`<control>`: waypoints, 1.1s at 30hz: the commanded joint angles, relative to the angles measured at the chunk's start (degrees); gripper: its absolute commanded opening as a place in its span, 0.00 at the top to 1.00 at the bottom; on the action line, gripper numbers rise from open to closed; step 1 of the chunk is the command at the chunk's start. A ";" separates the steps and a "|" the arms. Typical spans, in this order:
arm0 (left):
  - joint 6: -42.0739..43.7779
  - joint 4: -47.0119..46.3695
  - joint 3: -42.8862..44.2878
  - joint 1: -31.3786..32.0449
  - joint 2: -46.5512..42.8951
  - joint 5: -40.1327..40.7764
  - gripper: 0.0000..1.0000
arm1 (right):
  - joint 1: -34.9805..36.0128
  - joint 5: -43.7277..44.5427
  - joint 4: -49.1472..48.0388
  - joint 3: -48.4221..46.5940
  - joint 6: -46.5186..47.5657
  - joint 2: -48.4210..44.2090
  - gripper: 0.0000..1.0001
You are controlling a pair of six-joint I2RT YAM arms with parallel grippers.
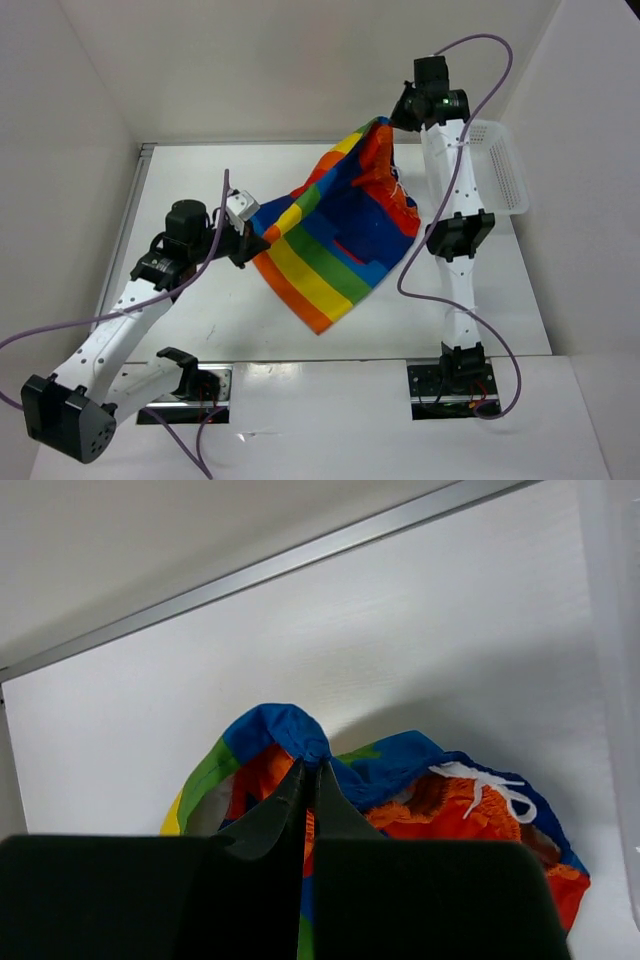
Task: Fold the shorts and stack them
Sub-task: Fold the shorts
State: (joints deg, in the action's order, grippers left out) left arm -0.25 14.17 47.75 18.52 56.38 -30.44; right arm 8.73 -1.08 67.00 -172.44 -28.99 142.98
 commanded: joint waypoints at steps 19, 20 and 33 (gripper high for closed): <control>0.25 2.34 -0.46 0.72 -5.84 -7.52 1.00 | 0.41 4.08 -30.56 63.95 2.63 -36.76 0.99; 0.25 2.35 -0.46 0.72 -5.84 -7.53 1.00 | -0.37 1.55 -32.79 70.77 2.10 -38.72 0.99; 0.25 5.16 -1.87 2.48 -12.43 -15.17 1.00 | -8.10 -11.91 -40.46 91.21 2.63 -52.62 0.99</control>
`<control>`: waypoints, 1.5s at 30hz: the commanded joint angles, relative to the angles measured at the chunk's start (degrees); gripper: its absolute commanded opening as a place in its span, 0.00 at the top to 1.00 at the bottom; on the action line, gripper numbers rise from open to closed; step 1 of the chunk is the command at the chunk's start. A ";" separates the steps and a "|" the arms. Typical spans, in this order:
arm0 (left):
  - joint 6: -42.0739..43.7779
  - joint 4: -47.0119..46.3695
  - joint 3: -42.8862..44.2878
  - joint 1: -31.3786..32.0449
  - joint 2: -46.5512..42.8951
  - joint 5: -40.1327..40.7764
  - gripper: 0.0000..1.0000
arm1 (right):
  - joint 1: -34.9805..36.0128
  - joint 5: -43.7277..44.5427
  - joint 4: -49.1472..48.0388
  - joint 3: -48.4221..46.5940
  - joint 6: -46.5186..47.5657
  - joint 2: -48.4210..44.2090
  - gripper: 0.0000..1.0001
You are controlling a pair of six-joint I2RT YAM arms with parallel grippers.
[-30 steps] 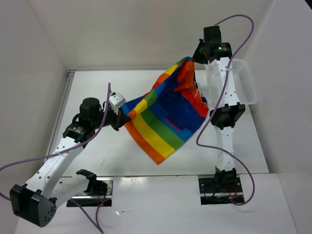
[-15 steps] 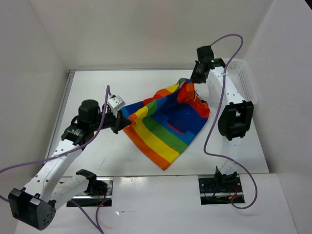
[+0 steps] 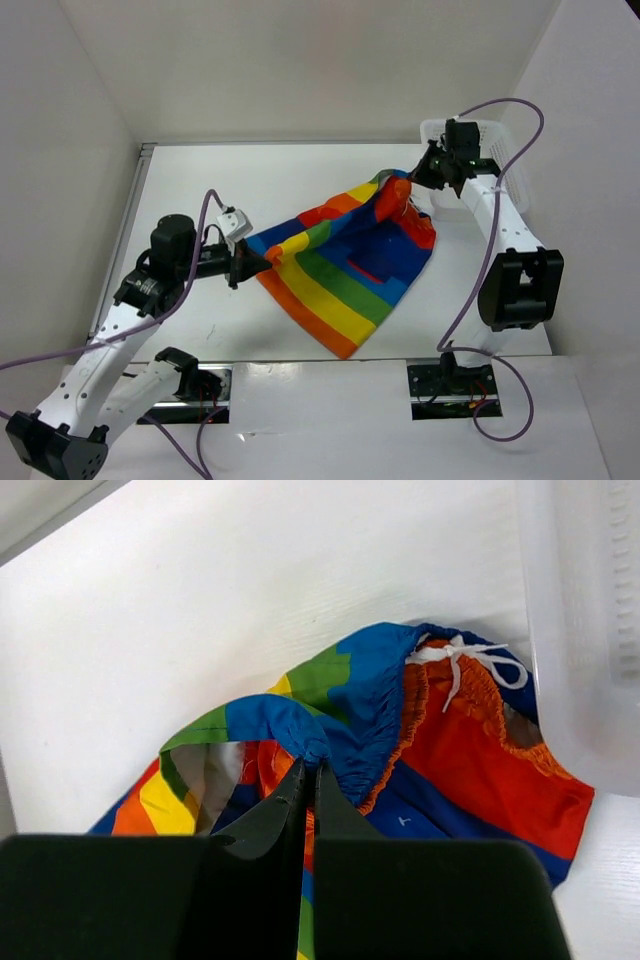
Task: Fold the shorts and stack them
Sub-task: Fold the shorts
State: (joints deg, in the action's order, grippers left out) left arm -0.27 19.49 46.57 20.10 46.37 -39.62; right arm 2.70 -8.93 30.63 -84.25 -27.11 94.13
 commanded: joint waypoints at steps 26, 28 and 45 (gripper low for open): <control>0.27 2.14 -1.39 3.90 0.29 4.09 0.61 | 14.87 3.30 -6.37 36.77 -17.08 -34.97 0.75; 0.27 1.52 -1.39 3.90 5.47 6.47 0.58 | 16.37 5.49 -7.08 40.46 -20.86 -37.51 0.82; 0.27 -0.59 2.92 0.56 15.33 15.97 0.26 | 29.10 4.70 -3.92 65.08 -42.31 -58.53 0.44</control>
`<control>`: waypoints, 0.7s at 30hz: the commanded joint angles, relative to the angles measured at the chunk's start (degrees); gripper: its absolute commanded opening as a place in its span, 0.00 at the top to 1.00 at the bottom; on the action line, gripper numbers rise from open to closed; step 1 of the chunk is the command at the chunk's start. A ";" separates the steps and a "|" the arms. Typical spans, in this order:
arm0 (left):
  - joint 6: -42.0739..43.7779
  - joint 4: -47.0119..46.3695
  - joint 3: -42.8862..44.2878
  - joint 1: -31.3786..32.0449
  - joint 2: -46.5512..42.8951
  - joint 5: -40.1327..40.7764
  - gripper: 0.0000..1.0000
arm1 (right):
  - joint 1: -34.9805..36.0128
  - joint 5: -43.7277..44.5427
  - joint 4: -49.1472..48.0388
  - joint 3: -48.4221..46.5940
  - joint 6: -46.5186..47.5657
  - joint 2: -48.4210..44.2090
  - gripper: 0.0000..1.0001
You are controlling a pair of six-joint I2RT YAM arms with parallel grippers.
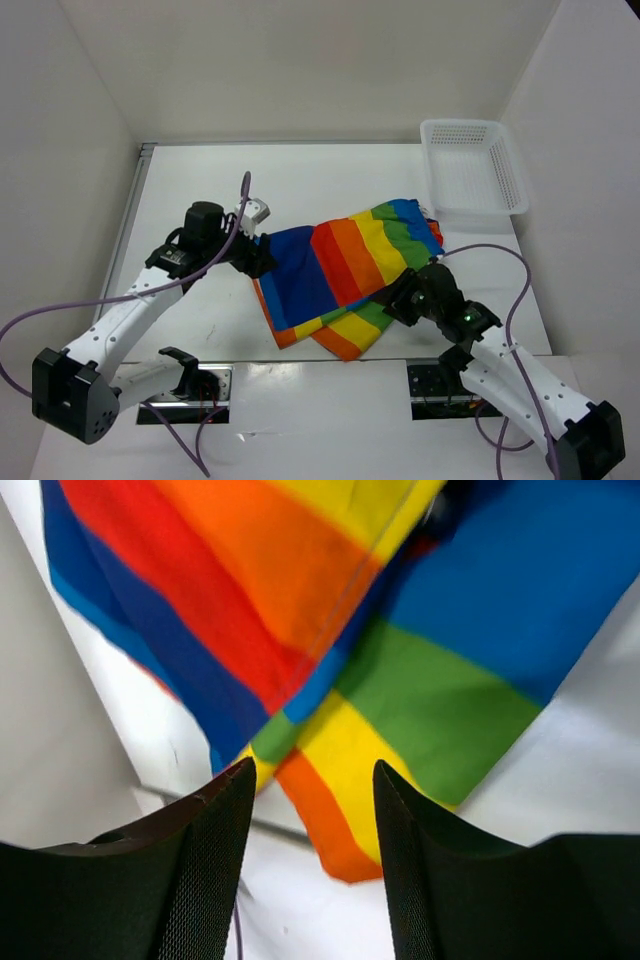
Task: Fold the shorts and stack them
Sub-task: Fold the shorts
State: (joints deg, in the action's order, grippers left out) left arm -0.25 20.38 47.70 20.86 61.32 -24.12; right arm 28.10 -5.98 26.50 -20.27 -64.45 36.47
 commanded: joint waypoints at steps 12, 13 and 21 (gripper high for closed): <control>0.25 -0.79 0.20 -1.26 1.08 -0.05 0.26 | 11.81 3.69 -3.47 6.82 -9.82 1.76 0.41; 0.25 -0.78 -0.50 -1.26 1.08 -0.05 0.26 | 11.81 3.69 -4.52 8.04 -9.82 3.16 0.41; 0.25 -0.78 0.72 -1.79 0.56 0.48 0.26 | 19.26 7.63 -17.79 2.12 -10.35 24.14 0.57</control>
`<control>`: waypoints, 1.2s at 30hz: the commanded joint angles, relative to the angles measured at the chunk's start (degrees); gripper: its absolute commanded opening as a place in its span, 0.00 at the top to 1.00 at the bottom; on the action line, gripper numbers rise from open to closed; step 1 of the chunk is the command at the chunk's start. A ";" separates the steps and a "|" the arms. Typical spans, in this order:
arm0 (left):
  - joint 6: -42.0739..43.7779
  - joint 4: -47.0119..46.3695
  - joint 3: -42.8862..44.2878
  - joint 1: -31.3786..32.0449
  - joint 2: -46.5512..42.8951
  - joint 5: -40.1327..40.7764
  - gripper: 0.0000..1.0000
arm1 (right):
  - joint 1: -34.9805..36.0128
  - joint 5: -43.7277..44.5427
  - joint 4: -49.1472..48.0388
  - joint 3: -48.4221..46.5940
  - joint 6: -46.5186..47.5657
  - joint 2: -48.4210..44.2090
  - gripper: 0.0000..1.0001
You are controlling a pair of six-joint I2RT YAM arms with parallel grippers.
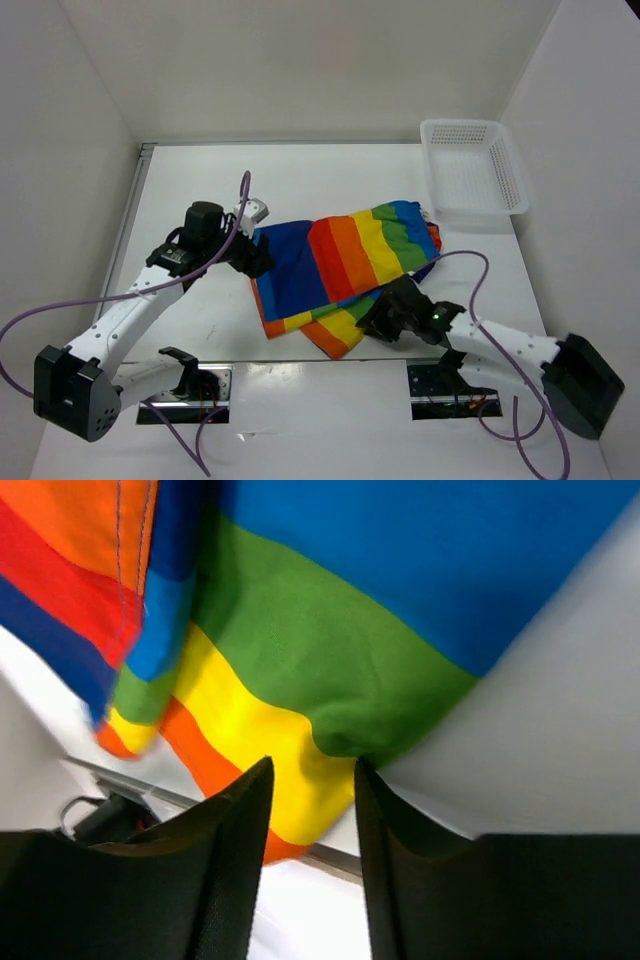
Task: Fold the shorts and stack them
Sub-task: Fold the shorts
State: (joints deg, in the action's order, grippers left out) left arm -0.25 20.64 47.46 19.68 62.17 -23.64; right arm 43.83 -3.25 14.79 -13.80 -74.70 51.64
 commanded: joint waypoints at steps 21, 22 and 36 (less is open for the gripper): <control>0.25 3.97 -0.61 -11.95 -1.62 6.68 0.39 | 20.85 26.79 5.24 -39.73 11.61 27.49 0.29; 0.25 3.36 -1.23 -12.56 -1.62 6.68 0.44 | 20.85 28.45 6.82 -38.85 10.46 21.72 0.36; 0.25 -4.03 -10.29 -14.93 7.78 8.17 0.09 | 19.27 35.58 18.08 -27.42 6.66 2.23 0.04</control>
State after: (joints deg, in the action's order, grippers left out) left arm -0.21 20.62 36.60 5.52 66.81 -15.07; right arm 63.07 27.33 29.02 -41.47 -68.16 52.80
